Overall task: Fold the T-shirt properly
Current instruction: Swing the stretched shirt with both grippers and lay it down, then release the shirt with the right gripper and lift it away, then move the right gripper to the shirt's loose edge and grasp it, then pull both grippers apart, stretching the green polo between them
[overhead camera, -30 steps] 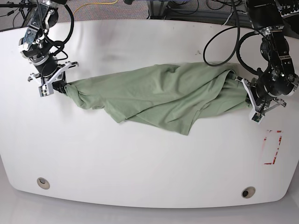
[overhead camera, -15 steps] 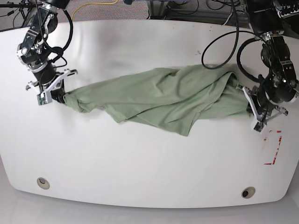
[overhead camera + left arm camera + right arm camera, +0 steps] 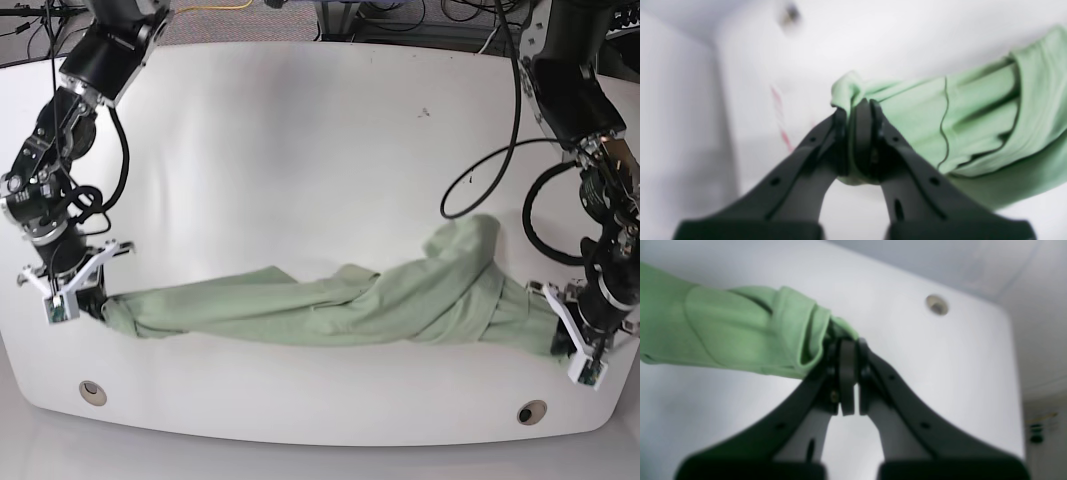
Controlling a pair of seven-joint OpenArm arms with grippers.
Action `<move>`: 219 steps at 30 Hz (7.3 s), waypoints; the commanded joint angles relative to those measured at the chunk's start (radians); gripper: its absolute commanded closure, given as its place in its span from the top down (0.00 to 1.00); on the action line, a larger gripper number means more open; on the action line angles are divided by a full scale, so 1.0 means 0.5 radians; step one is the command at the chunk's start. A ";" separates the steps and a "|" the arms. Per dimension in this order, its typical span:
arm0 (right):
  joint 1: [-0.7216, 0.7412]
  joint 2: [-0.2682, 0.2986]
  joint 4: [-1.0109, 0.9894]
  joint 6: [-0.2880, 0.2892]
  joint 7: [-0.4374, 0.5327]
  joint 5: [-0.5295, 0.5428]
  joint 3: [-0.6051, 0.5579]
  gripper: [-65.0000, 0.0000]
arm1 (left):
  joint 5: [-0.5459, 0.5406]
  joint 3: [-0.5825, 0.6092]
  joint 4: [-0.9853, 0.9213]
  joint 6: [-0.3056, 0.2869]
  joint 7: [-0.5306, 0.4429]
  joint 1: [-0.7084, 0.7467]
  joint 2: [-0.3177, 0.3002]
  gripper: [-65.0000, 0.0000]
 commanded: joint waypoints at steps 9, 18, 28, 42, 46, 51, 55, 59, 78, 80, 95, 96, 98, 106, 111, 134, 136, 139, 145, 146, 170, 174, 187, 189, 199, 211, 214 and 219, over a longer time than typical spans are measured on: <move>0.595 0.224 0.036 -0.037 -0.083 -0.006 -0.197 0.00 | 0.030 -0.112 0.016 0.014 -0.039 -0.584 -0.034 0.01; 0.758 0.331 -0.040 -0.037 -0.113 -0.006 -0.292 0.00 | 0.030 -0.179 -0.211 0.014 -0.039 -0.759 -0.050 0.01; 0.595 0.341 -0.050 -0.030 -0.110 -0.006 -0.280 0.00 | 0.027 -0.179 -0.223 0.014 -0.054 -0.550 -0.050 0.01; -0.062 0.132 -0.025 -0.018 0.049 -0.006 -0.034 0.00 | 0.018 -0.179 -0.211 0.008 -0.054 0.060 -0.037 0.01; -0.280 0.074 -0.028 -0.018 0.175 -0.006 -0.025 0.00 | 0.014 -0.179 -0.199 0.004 -0.061 0.275 -0.037 0.01; -0.513 -0.028 -0.034 -0.018 0.273 0.000 -0.022 0.00 | 0.014 -0.182 -0.088 0.004 -0.189 0.613 -0.037 0.01; -0.648 -0.111 -0.034 -0.018 0.347 -0.006 -0.019 0.00 | 0.014 -0.182 -0.027 0.004 -0.257 0.840 -0.037 0.01; -0.731 -0.160 -0.034 -0.018 0.408 -0.006 -0.028 0.00 | 0.014 -0.182 -0.015 0.004 -0.303 1.015 -0.037 0.01; -0.393 -0.196 -0.224 -0.040 0.310 -0.006 -0.498 0.35 | 0.014 -0.182 0.099 0.001 -0.413 1.371 -0.043 0.00; -0.329 -0.200 -0.286 -0.040 0.310 -0.006 -0.581 0.48 | 0.014 -0.182 0.099 0.001 -0.413 1.371 -0.043 0.00; 0.208 -0.239 -0.903 -0.040 0.356 -0.009 -1.075 0.83 | 0.014 -0.182 0.099 0.001 -0.413 1.389 -0.037 0.00; 0.230 -0.249 -0.949 -0.040 0.381 -0.009 -1.093 0.83 | 0.014 -0.182 0.099 0.001 -0.413 1.392 -0.037 0.00; 0.270 -0.258 -1.038 -0.040 0.439 -0.009 -1.130 0.83 | 0.014 -0.182 0.099 0.001 -0.413 1.392 -0.037 0.00; 0.393 -0.270 -1.394 -0.040 0.666 -0.006 -1.311 0.83 | 0.014 -0.182 0.099 0.001 -0.413 1.392 -0.034 0.00; 0.417 -0.341 -1.544 -0.040 0.767 -0.009 -1.329 0.83 | 0.014 -0.182 0.099 0.001 -0.413 1.392 -0.034 0.00; 0.494 -0.488 -2.023 -0.040 1.120 -0.009 -1.332 0.59 | 0.014 -0.179 0.099 0.001 -0.413 1.392 -0.037 0.00; 0.491 -0.488 -2.023 -0.040 1.120 -0.009 -1.332 0.40 | 0.014 -0.179 0.096 0.001 -0.413 1.392 -0.037 0.00; 0.488 -0.488 -2.023 -0.040 1.120 -0.009 -1.332 0.01 | 0.014 -0.179 0.096 0.001 -0.413 1.392 -0.037 0.00; 0.429 -0.476 -1.983 -0.040 1.111 -0.009 -1.332 0.00 | 0.014 -0.179 0.096 0.001 -0.413 1.389 -0.037 0.00; 0.411 -0.476 -1.940 -0.043 1.111 -0.009 -1.332 0.00 | 0.014 -0.179 0.096 0.001 -0.413 1.389 -0.037 0.00; -0.246 -0.160 -0.366 -0.040 0.276 -0.006 -0.657 0.00 | 0.014 -0.038 0.338 0.001 -0.407 1.138 -0.043 0.00; -0.249 -0.086 -0.212 -0.040 0.166 0.003 -0.535 0.00 | 0.014 -0.035 0.338 0.001 -0.407 0.987 -0.031 0.00; 0.080 0.077 0.018 -0.024 -0.043 -0.006 -0.421 0.00 | 0.033 -0.029 0.323 0.097 -0.407 0.315 0.267 0.01; 0.162 0.101 0.012 -0.024 -0.046 -0.006 -0.421 0.00 | 0.027 -0.026 0.308 0.152 -0.407 0.226 0.297 0.01; 0.549 0.291 -0.120 -0.033 -0.049 0.006 -0.427 0.00 | 0.030 -0.032 0.256 0.186 -0.331 -0.160 0.319 0.01; 0.933 0.442 -0.228 -0.018 -0.215 0.009 -0.430 0.00 | 0.030 -0.035 0.228 0.186 -0.269 -0.437 0.310 0.01; 0.945 0.460 -0.228 -0.018 -0.215 0.009 -0.430 0.00 | 0.030 -0.035 0.225 0.186 -0.214 -0.470 0.310 0.01; 0.905 0.460 -0.228 -0.018 -0.218 0.009 -0.424 0.00 | 0.030 -0.038 0.173 0.186 -0.199 -0.446 0.297 0.01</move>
